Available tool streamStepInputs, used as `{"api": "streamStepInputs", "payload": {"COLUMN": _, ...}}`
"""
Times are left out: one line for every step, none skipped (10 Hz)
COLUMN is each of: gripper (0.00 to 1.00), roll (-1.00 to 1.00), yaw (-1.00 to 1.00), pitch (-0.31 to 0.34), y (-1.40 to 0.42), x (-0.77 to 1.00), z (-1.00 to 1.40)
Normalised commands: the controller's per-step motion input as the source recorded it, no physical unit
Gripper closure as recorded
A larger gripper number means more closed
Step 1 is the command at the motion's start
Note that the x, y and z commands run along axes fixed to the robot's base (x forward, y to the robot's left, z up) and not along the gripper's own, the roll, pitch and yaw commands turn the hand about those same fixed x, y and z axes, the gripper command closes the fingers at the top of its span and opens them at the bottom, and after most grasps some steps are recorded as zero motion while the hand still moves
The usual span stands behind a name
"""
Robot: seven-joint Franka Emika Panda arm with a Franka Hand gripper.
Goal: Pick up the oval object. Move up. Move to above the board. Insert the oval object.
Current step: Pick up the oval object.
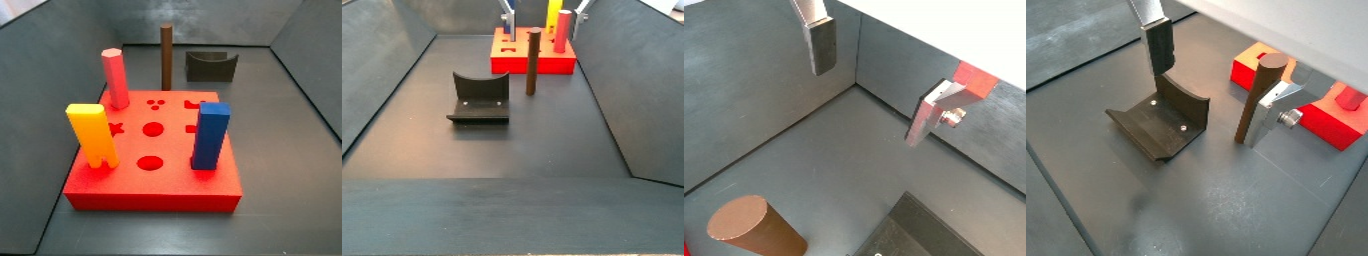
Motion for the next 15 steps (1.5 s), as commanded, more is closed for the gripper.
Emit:
{"api": "streamStepInputs", "payload": {"gripper": 0.0, "roll": -0.05, "yaw": -0.24, "pitch": -0.059, "y": -0.38, "x": -0.12, "z": -0.06}}
{"api": "streamStepInputs", "payload": {"gripper": 0.0, "roll": -0.03, "yaw": -0.53, "pitch": -0.066, "y": -0.54, "x": -0.16, "z": -0.27}}
{"api": "streamStepInputs", "payload": {"gripper": 0.0, "roll": -0.05, "yaw": -0.78, "pitch": -0.073, "y": -0.35, "x": 0.0, "z": -0.27}}
{"api": "streamStepInputs", "payload": {"gripper": 0.0, "roll": -0.04, "yaw": -0.78, "pitch": -0.083, "y": -0.35, "x": 0.0, "z": -0.3}}
{"api": "streamStepInputs", "payload": {"gripper": 0.0, "roll": -0.12, "yaw": -0.65, "pitch": -0.13, "y": -0.32, "x": 0.05, "z": -0.2}}
{"api": "streamStepInputs", "payload": {"gripper": 0.0, "roll": -0.12, "yaw": -0.54, "pitch": -0.116, "y": -0.34, "x": 0.19, "z": -0.26}}
{"api": "streamStepInputs", "payload": {"gripper": 0.0, "roll": 0.0, "yaw": 0.0, "pitch": 0.0, "y": -0.52, "x": 0.28, "z": -0.26}}
{"api": "streamStepInputs", "payload": {"gripper": 0.0, "roll": 0.0, "yaw": 0.06, "pitch": 0.004, "y": -0.52, "x": 0.25, "z": -0.23}}
{"api": "streamStepInputs", "payload": {"gripper": 0.0, "roll": 0.0, "yaw": 0.12, "pitch": 0.0, "y": -0.49, "x": 0.14, "z": -0.22}}
{"api": "streamStepInputs", "payload": {"gripper": 0.0, "roll": 0.01, "yaw": 0.13, "pitch": 0.0, "y": -0.43, "x": 0.03, "z": -0.22}}
{"api": "streamStepInputs", "payload": {"gripper": 0.0, "roll": 0.04, "yaw": 0.08, "pitch": 0.0, "y": -0.27, "x": -0.11, "z": -0.3}}
{"api": "streamStepInputs", "payload": {"gripper": 0.0, "roll": 0.03, "yaw": 0.01, "pitch": 0.0, "y": -0.1, "x": -0.44, "z": -0.32}}
{"api": "streamStepInputs", "payload": {"gripper": 0.0, "roll": 0.04, "yaw": 0.0, "pitch": 0.0, "y": -0.13, "x": -0.49, "z": -0.27}}
{"api": "streamStepInputs", "payload": {"gripper": 0.0, "roll": 0.0, "yaw": 0.0, "pitch": 0.0, "y": -0.23, "x": -0.22, "z": -0.23}}
{"api": "streamStepInputs", "payload": {"gripper": 0.0, "roll": 0.0, "yaw": 0.0, "pitch": 0.0, "y": -0.3, "x": 0.09, "z": -0.17}}
